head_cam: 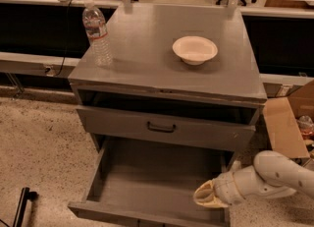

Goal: Open middle drawer

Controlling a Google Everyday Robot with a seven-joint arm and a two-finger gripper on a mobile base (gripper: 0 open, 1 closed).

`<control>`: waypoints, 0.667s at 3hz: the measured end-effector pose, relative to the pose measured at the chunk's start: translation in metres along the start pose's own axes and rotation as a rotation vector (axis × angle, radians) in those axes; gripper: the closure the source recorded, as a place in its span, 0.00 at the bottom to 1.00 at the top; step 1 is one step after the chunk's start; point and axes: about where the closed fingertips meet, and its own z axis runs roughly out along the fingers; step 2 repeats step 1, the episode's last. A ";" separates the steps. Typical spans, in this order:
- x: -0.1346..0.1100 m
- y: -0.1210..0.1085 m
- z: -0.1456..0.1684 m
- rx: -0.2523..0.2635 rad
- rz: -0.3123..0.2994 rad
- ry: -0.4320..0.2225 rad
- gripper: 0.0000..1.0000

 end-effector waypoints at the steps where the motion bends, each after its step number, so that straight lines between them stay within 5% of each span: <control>1: -0.054 -0.012 -0.078 0.191 -0.103 -0.082 1.00; 2: -0.054 -0.012 -0.078 0.191 -0.103 -0.082 1.00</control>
Offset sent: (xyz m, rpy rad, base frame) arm 0.0000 0.0000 0.0000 0.0000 0.0000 0.0000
